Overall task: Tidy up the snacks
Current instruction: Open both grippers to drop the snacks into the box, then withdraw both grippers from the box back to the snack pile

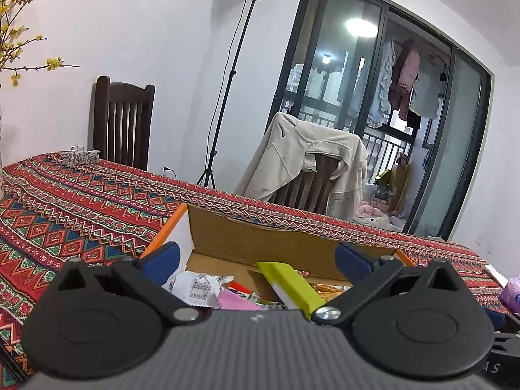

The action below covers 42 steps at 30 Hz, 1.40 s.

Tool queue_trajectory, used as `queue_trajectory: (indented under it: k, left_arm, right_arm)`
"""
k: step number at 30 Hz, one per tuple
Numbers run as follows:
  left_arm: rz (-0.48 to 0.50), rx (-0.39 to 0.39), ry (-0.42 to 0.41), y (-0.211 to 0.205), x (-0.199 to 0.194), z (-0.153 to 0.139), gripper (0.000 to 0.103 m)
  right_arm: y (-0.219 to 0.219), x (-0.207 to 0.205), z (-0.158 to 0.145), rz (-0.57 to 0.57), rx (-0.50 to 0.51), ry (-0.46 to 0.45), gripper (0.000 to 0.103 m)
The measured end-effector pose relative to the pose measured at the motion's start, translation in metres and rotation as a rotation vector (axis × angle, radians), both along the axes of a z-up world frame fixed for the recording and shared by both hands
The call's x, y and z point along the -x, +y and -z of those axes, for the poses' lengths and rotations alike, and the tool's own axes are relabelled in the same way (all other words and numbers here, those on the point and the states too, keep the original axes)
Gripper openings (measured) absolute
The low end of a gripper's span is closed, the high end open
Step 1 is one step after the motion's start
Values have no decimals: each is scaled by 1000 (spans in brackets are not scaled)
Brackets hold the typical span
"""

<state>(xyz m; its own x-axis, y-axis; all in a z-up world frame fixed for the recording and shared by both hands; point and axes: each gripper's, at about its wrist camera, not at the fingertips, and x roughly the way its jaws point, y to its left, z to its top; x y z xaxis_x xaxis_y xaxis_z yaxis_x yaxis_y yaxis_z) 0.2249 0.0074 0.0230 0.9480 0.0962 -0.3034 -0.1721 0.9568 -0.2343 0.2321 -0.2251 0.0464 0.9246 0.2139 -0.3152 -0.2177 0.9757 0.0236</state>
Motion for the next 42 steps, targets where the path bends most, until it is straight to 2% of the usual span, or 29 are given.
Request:
queue_trajectory:
  k: [12, 19, 27, 35, 42]
  left_arm:
    - [17, -8, -79, -10, 27, -34, 103]
    - [34, -12, -80, -5, 51, -43, 103]
    - [52, -22, -42, 5, 83, -33, 103]
    - [64, -49, 21, 19, 113, -11, 103]
    - [14, -41, 53, 35, 133, 13, 103]
  right_arm:
    - [1, 16, -17, -4, 9, -28, 103]
    - [3, 41, -33, -19, 33, -55, 103]
    - [-3, 73, -30, -21, 76, -48, 103]
    - [-15, 103, -11, -25, 128, -10, 103]
    - [-22, 127, 7, -32, 145, 20, 103]
